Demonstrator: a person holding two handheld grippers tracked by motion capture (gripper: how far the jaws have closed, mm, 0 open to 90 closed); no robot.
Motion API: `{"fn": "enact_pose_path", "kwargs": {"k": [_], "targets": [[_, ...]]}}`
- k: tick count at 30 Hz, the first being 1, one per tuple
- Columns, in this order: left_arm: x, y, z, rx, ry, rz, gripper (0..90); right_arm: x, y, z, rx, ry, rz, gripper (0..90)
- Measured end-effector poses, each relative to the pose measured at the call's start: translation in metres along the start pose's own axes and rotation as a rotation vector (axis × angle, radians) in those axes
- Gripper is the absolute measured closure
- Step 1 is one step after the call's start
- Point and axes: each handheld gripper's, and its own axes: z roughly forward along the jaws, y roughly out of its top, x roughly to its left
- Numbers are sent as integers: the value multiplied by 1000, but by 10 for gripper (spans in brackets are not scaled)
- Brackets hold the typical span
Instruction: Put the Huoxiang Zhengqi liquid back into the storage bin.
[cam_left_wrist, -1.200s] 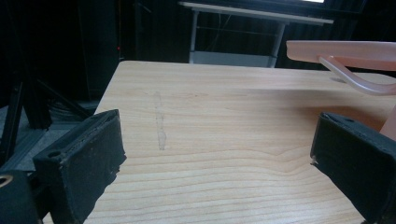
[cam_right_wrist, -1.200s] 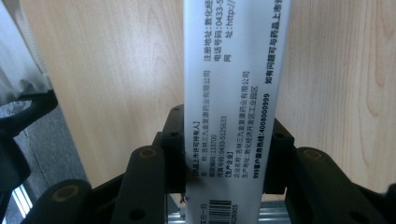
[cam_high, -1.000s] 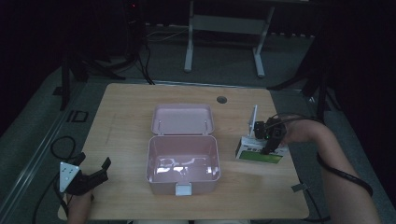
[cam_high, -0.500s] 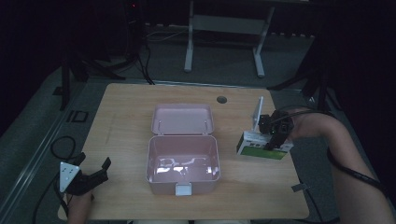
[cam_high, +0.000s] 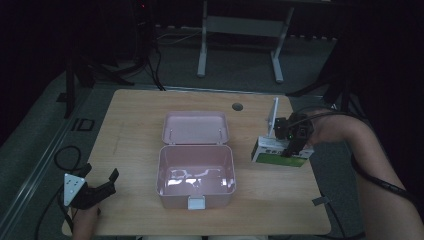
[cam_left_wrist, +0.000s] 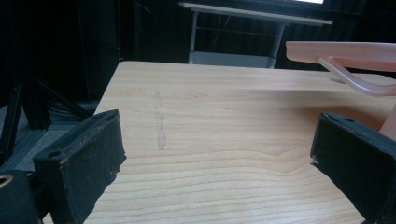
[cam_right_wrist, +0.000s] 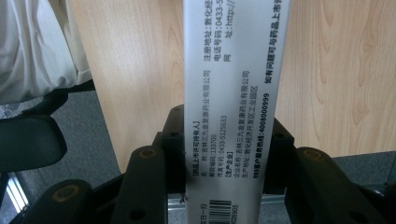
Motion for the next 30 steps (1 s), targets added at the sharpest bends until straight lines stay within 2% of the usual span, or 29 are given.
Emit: {"fn": "enact_pose_path", "kwargs": {"k": [8,14,20,30], "targets": [[0,0,0,1,2,1,30,0,16,-2,-9,2,-12,619],[0,0,0,-2,-1,-2,30,2,35,-2,-13,8,-36,619],[0,0,0,-2,-5,-2,30,2,55,0,10,5,-51,619],[0,0,0,-1,-6,-2,30,6,87,-1,19,-5,-74,619]]}}
